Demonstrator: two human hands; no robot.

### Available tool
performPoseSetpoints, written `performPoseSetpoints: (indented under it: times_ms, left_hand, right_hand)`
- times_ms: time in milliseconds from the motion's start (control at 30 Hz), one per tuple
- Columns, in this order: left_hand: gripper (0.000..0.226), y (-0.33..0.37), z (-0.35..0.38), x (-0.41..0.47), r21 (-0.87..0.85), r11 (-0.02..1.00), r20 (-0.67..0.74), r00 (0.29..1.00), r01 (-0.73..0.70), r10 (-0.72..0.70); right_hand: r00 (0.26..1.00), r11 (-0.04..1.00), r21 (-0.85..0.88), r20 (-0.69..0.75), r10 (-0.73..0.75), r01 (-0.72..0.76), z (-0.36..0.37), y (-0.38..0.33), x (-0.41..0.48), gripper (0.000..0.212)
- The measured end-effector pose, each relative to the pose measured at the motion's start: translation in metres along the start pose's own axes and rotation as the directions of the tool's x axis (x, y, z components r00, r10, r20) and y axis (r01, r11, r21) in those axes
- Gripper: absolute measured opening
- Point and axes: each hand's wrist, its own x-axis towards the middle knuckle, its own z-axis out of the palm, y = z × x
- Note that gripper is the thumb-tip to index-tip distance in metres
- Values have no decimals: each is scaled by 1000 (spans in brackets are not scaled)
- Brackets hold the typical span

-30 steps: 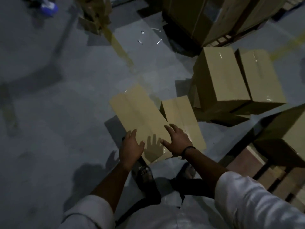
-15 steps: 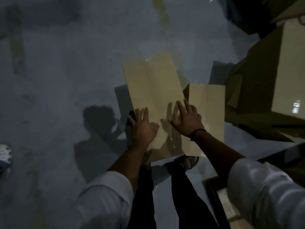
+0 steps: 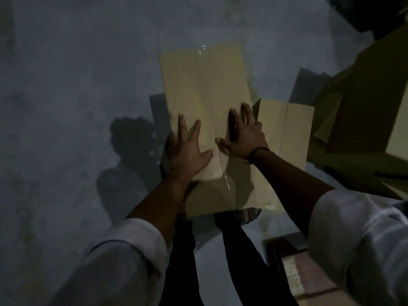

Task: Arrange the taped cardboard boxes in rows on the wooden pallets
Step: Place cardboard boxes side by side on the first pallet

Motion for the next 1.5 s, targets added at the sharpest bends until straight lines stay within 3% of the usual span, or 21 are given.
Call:
performPoseSetpoints:
  times_ms: [300,567,767,1033,1300,1500]
  left_hand:
    - [122,50,-37,-82,44,986,144,977,-163,156]
    - [123,120,-106,-174,112,905,205,901,-410,382]
    - [121,171,-138,-228,178,775,182,794,-607,580]
    - [104,248,-126,-324,274,501,210,559,-821,802]
    - [107,320,-44,-459,253,277,415,363,-927,834]
    - [108,352,25,-562,174,158,501,225,-972,836]
  right_hand:
    - [980,982,68,-81,179,-174,-46,5,-119,103]
    - [880,901,199,-215,424,-385,-115,-7,-257,110]
    - [711,797,373,-370,598,-475,-151,-14,-348,106]
    - [417,579,618,-404,814,-531,-147,17,-474,110]
    - [172,377,738,-342,924,-560,-107,83,-631,106]
    - [32,260,785,-294,955,-562,-73,128,-747,103]
